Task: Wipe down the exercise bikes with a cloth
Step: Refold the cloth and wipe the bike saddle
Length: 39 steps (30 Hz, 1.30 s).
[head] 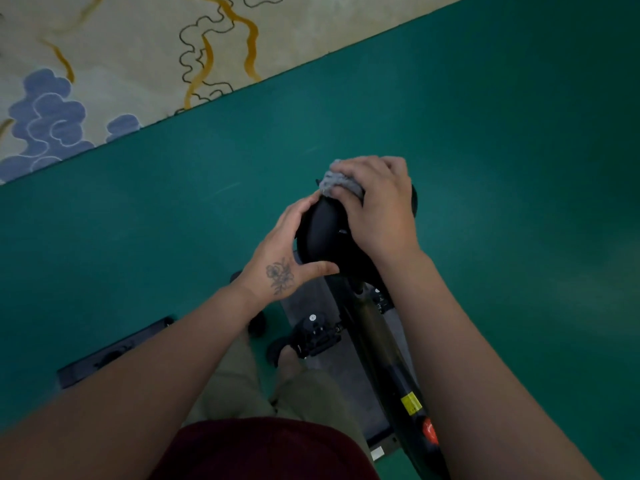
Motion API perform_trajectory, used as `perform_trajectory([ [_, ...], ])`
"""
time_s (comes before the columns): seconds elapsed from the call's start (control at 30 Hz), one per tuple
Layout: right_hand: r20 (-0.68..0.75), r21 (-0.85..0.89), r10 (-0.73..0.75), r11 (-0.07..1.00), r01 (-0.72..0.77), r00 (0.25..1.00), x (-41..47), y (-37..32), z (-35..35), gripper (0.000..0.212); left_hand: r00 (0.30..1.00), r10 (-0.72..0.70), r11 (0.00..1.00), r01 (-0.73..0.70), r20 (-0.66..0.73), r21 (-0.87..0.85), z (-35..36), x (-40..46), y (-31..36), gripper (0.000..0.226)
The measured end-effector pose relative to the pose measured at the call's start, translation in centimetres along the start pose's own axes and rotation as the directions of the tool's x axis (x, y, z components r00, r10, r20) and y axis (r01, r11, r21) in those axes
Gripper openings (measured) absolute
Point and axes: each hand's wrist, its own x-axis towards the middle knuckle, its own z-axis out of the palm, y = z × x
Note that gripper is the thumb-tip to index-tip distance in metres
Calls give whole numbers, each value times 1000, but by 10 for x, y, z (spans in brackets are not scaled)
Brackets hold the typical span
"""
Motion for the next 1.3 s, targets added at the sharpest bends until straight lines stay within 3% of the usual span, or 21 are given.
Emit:
perform_trajectory([
  [0.23, 25, 53, -27, 998, 26, 999, -37, 8, -20, 27, 1000, -13, 1000, 13, 6, -20, 0, 1, 2, 112],
  [0.5, -55, 46, 190, 981, -188, 980, -3, 7, -21, 27, 999, -26, 999, 28, 44, -40, -3, 2, -2, 111],
  [0.73, 68, -60, 146, 988, -142, 987, 2, -29, -5, 31, 999, -18, 995, 22, 37, -97, -5, 5, -1, 106],
  [0.87, -38, 137, 354, 928, -347, 934, -18, -41, -12, 29, 1000, 21, 997, -22, -17, -71, -24, 2, 14, 89],
  [1.0, -97, 342, 523, 817, -465, 847, -32, -61, -11, 28, 960, 229, 973, -230, -163, 14, -42, 9, 40, 54],
  [1.17, 49, 706, 689, 488, -513, 723, -43, -79, -9, 24, 952, 295, 955, -296, -78, 1, -48, 28, 59, 49],
  [1.23, 120, 749, 663, 427, -506, 739, -50, -85, -12, 24, 968, 242, 969, -245, -65, -37, -51, 36, 54, 49],
  [1.3, 91, 706, 603, 522, -478, 792, -58, -84, -19, 21, 984, 179, 976, -178, -7, -122, -55, 47, 46, 49],
])
